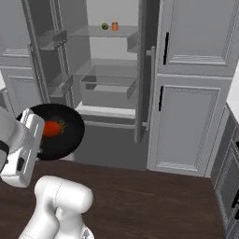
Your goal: Pick the chicken drumstick and tomato from their plates and place them in the bowl. Then put the bowl in the fridge.
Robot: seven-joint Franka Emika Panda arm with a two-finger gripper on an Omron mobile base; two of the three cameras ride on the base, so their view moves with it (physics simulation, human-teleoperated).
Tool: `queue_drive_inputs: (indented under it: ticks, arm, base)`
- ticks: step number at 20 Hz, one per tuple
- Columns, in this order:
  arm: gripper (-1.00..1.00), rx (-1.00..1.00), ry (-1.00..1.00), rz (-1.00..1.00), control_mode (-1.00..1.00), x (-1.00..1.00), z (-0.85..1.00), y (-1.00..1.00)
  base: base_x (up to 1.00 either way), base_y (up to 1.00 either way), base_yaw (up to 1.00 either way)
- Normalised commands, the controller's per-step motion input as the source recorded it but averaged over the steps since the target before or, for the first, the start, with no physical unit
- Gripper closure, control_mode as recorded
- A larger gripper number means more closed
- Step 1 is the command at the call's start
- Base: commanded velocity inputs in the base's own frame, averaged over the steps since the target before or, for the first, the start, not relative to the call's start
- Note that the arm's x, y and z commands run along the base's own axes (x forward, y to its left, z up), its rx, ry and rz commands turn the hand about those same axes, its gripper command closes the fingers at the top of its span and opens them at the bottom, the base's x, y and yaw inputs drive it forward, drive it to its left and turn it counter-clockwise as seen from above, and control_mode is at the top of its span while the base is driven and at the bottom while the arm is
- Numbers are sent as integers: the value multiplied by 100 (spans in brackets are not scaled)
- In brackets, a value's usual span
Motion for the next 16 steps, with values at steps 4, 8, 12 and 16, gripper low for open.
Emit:
queue_drive_inputs:
  ticks: [4, 8, 12, 16]
  arm:
    - [100, 0, 0, 0, 100, 0, 0, 0]
    - [100, 0, 0, 0, 100, 0, 0, 0]
    - [100, 0, 0, 0, 100, 0, 0, 0]
    - [100, 0, 0, 0, 100, 0, 0, 0]
  base:
    - [96, 33, -8]
    - [77, 1, -1]
    - [100, 15, 0]
    - [100, 12, 0]
